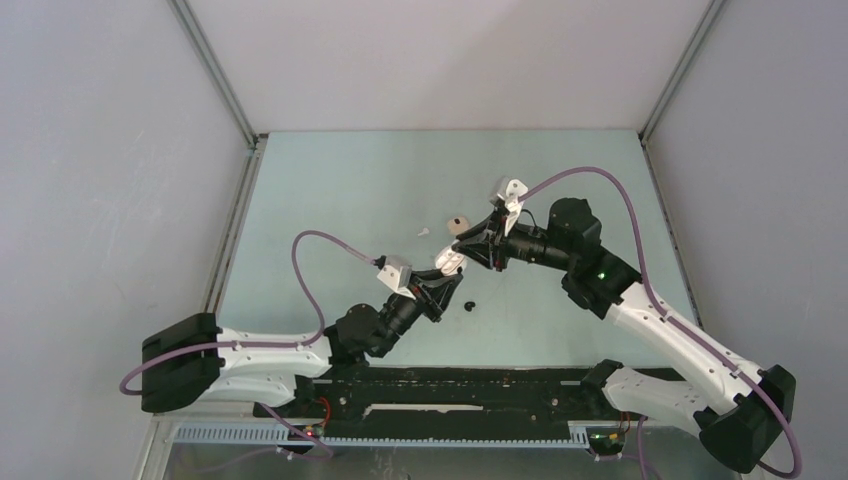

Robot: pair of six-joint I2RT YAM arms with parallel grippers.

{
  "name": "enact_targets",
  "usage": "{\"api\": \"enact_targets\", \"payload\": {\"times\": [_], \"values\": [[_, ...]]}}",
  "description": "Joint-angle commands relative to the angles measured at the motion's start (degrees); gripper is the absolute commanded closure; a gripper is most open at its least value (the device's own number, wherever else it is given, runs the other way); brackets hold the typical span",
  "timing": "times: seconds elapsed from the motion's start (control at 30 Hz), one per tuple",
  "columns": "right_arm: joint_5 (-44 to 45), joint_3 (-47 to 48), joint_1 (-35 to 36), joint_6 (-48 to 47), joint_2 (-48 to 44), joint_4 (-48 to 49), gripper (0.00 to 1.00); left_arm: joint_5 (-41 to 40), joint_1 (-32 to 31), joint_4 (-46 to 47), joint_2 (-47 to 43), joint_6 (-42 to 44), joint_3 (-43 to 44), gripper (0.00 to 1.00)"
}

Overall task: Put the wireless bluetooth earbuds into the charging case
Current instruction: Insert the right earbud into the right side groove of the charging case.

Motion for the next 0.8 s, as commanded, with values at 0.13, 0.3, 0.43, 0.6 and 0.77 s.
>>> {"api": "enact_targets", "payload": {"times": [0.13,0.3,0.43,0.6,0.77], "values": [[-2.0,-1.7,0.8,-0.6,-0.9,4.5,1.00,-1.1,-0.2,3.3,-0.6,-0.5,2.4,1.00],[-1.6,-2.1,1.4,-1.2,-0.4,4.5,1.00,-1.3,-0.2,3.6,-1.1,-0.2,1.9,1.00],[-1.3,-2.4,1.7,-2.9,-0.2,4.7,1.00,-1.2,-0.2,4.3,-1.3,-0.2,1.5,1.00],[-0.1,-2.7,1.8,-3.6,0.2,5.2,1.00,-1.2,-0.2,4.7,-1.3,0.0,1.0,1.00],[0.8,-2.9,2.0,-4.4,0.6,5.7,1.00,-1.2,-0.2,5.2,-1.3,0.1,0.5,1.00]]}}
